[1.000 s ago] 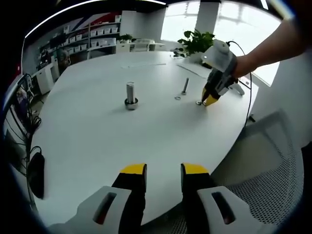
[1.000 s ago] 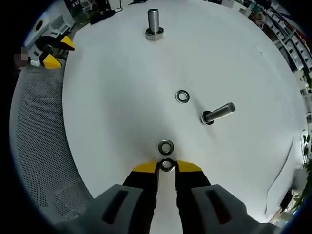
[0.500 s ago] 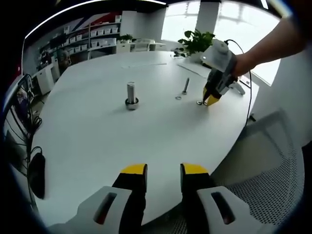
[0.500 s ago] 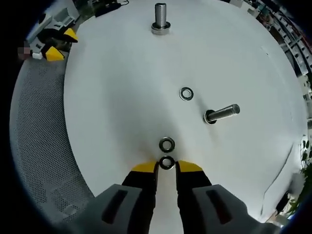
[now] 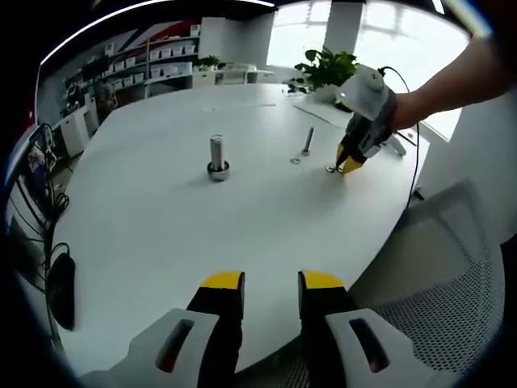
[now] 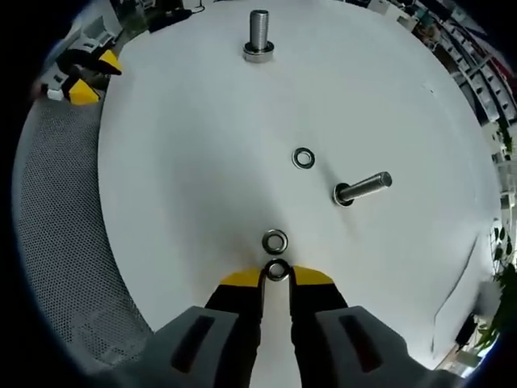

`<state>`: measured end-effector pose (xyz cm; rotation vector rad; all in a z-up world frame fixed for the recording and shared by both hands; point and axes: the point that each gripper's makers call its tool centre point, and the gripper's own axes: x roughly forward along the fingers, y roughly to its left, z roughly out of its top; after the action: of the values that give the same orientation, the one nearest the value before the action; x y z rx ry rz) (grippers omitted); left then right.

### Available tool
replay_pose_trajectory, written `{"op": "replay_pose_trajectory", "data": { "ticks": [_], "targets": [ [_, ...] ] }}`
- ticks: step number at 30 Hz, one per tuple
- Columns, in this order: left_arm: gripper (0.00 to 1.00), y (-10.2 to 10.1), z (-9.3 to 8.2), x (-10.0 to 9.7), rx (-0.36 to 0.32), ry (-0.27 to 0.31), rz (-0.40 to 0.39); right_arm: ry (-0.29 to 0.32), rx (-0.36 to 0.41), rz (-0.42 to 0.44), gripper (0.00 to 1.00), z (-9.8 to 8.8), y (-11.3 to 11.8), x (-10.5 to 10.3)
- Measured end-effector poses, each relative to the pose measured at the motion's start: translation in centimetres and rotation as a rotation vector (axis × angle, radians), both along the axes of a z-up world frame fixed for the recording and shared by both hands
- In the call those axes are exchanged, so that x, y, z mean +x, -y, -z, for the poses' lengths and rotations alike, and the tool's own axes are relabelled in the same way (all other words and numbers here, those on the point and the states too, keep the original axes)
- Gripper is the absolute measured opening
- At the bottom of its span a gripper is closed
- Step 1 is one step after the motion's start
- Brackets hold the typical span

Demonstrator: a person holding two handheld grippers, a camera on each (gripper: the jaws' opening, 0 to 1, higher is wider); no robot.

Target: Place the washer onto the threaded stud by aligning its center hole with the stud, sliding it down to the base, and recovering from edge contact or off-axis alignment until the washer reaches the visible bottom stop.

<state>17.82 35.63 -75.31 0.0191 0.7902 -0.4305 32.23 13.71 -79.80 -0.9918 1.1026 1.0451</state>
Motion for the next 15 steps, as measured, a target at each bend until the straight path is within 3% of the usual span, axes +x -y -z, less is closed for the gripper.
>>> {"op": "replay_pose_trajectory", "data": {
  "ticks": [7, 15],
  "targets": [
    [0.24, 0.0, 0.0, 0.0, 0.002, 0.002, -0.001, 0.000, -0.011, -0.015, 0.14, -0.1, 0.4, 0.2],
    [0.24, 0.0, 0.0, -0.1, 0.003, -0.001, 0.000, 0.045, 0.040, 0.029, 0.14, -2.1, 0.2, 2.3]
  ]
}}
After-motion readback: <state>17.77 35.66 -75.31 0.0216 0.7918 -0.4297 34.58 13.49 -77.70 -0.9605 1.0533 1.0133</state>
